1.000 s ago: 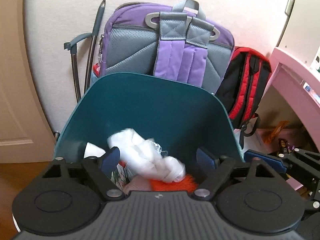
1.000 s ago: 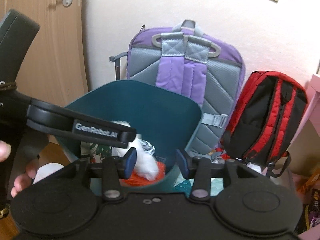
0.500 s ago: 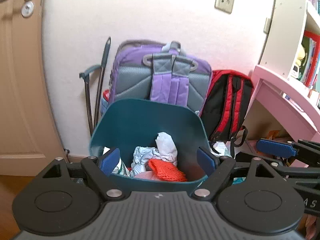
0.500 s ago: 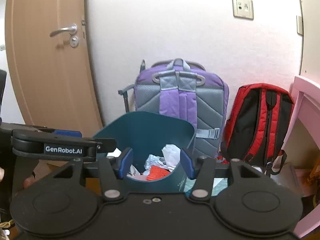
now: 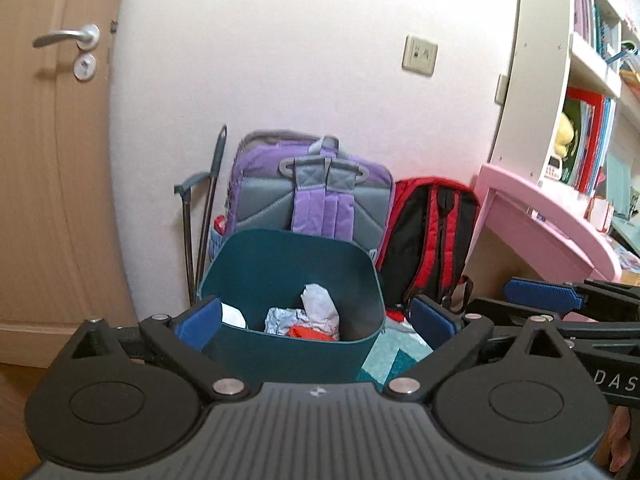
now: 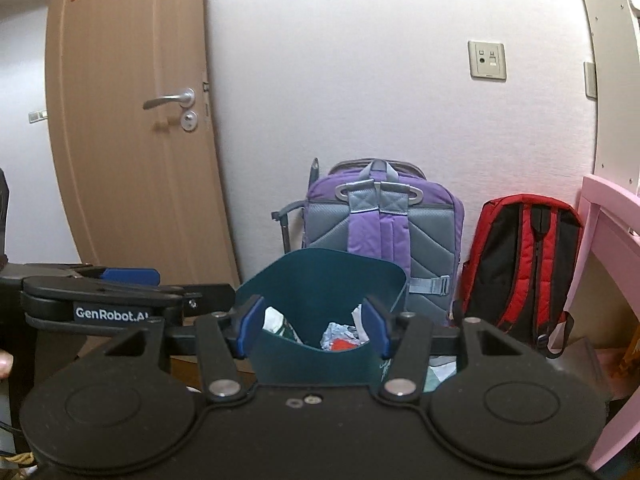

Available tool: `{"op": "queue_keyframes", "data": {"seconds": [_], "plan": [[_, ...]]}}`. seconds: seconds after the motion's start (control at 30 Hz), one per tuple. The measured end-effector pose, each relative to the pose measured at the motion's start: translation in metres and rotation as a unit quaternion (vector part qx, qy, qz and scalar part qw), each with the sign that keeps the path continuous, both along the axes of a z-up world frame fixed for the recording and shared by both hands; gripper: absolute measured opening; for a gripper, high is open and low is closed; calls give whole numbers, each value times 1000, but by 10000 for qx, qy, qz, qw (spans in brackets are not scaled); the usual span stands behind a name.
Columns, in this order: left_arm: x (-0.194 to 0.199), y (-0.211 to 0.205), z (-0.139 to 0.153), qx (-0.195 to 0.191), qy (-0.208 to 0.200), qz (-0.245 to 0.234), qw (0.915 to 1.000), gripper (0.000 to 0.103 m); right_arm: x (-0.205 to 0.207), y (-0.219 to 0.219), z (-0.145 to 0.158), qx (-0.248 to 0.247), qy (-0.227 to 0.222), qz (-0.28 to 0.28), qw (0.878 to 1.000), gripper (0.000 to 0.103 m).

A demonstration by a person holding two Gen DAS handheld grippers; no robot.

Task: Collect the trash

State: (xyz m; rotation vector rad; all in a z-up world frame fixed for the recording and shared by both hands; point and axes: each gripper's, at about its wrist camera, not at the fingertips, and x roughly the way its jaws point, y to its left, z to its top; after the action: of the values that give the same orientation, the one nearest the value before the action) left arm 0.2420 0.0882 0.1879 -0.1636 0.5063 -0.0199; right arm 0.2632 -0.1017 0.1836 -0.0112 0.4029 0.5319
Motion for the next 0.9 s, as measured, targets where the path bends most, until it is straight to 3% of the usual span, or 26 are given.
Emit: {"op": "queue_keyframes", "data": {"seconds": [0.43,0.9], "plan": [[-66,-18,13,251,-396,43,9989,101,-54,-15,7,218,-229,95,9995,55],[-99,-21,17,312,-436,50,9985,101,-84,-17,7,205,-290,201,9992,55]]}}
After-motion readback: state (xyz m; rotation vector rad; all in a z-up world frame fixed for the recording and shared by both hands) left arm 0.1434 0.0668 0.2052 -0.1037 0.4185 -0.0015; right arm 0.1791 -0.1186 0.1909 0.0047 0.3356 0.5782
